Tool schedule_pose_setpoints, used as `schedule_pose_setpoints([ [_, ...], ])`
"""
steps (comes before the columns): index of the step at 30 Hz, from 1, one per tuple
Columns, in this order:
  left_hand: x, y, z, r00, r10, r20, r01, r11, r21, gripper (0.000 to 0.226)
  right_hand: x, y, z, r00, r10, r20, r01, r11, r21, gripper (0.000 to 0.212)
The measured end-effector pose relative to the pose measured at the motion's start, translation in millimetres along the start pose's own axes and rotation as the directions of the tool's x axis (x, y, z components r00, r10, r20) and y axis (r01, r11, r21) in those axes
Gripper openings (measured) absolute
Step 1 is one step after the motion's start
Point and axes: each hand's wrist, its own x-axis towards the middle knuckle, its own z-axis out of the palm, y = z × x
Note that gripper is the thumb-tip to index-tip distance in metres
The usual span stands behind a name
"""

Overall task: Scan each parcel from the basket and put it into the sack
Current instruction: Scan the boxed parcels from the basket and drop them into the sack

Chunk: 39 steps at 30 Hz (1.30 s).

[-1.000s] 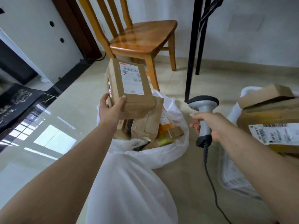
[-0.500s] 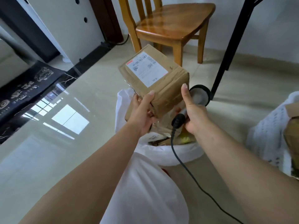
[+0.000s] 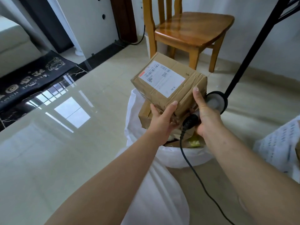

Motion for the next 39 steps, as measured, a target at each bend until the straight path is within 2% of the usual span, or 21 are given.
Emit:
schedule_pose_setpoints([
  [2, 2.4, 1.8, -1.2, 1.000, -0.030, 0.008, 0.030, 0.999, 0.037, 0.119, -0.3, 0.5, 0.3, 1.000, -0.015, -0.018, 0.014, 0.999, -0.034, 0.088],
  [6, 8.9, 3.1, -3.4, 0.999, -0.046, 0.018, 0.045, 0.999, 0.013, 0.128, 1.6, -0.8, 5.4, 0.997, -0.065, -0.043, 0.060, 0.993, -0.097, 0.063],
  [9, 11.4, 3.0, -6.5, 0.998, -0.054, -0.016, 0.054, 0.998, 0.023, 0.123, 7.1, 0.5, 12.3, 0.996, -0.065, -0.064, 0.058, 0.992, -0.108, 0.062],
  [11, 9.8, 7.6, -9.9, 0.996, -0.079, -0.035, 0.082, 0.993, 0.089, 0.121, 13.3, 2.2, 15.3, 0.994, -0.068, -0.083, 0.059, 0.992, -0.109, 0.066],
  [13, 5.0, 20.1, -15.3, 0.993, -0.103, -0.056, 0.112, 0.976, 0.186, 0.105, 20.0, 2.9, 18.0, 0.989, -0.093, -0.116, 0.078, 0.989, -0.127, 0.076],
  [15, 5.6, 29.7, -27.8, 0.978, -0.130, -0.166, 0.170, 0.950, 0.260, 0.095, 25.3, 5.1, 21.5, 0.984, -0.116, -0.138, 0.098, 0.986, -0.132, 0.086],
  [17, 15.0, 31.3, -47.1, 0.924, -0.087, -0.372, 0.204, 0.936, 0.287, 0.090, 30.2, 9.7, 24.5, 0.982, -0.123, -0.144, 0.106, 0.987, -0.120, 0.090],
  [19, 24.1, 28.9, -69.1, 0.822, 0.007, -0.569, 0.224, 0.915, 0.335, 0.075, 34.7, 15.5, 27.6, 0.983, -0.114, -0.146, 0.098, 0.989, -0.112, 0.095],
  [21, 33.9, 24.2, -90.4, 0.733, 0.098, -0.673, 0.310, 0.833, 0.459, 0.052, 38.3, 21.0, 30.4, 0.985, -0.101, -0.142, 0.085, 0.989, -0.118, 0.097],
  [22, 39.1, 21.8, -100.1, 0.714, 0.106, -0.692, 0.372, 0.780, 0.504, 0.048, 40.3, 23.3, 31.9, 0.986, -0.098, -0.136, 0.081, 0.989, -0.121, 0.097],
  [26, 50.5, 14.9, -117.9, 0.668, 0.002, -0.744, 0.567, 0.647, 0.511, 0.069, 47.2, 29.8, 36.5, 0.990, -0.090, -0.111, 0.080, 0.993, -0.092, 0.108],
  [29, 57.5, 4.1, -122.2, 0.664, -0.129, -0.737, 0.613, 0.657, 0.438, 0.077, 51.7, 31.4, 37.2, 0.991, -0.086, -0.106, 0.080, 0.995, -0.065, 0.102],
  [31, 61.2, -3.7, -127.7, 0.649, -0.171, -0.741, 0.622, 0.679, 0.389, 0.073, 53.1, 30.8, 36.6, 0.991, -0.084, -0.100, 0.078, 0.995, -0.069, 0.096],
  [34, 68.1, -8.6, -142.0, 0.641, 0.017, -0.768, 0.593, 0.624, 0.509, 0.034, 55.4, 27.8, 31.4, 0.993, -0.075, -0.089, 0.067, 0.993, -0.092, 0.090],
  [35, 68.4, -7.2, -144.1, 0.646, 0.080, -0.759, 0.561, 0.624, 0.544, 0.029, 56.4, 25.6, 28.9, 0.993, -0.079, -0.088, 0.069, 0.992, -0.105, 0.086],
  [39, 61.4, 8.3, -146.1, 0.657, 0.278, -0.701, 0.405, 0.654, 0.639, 0.040, 52.7, 19.1, 24.1, 0.997, -0.068, -0.025, 0.064, 0.991, -0.120, 0.084],
])
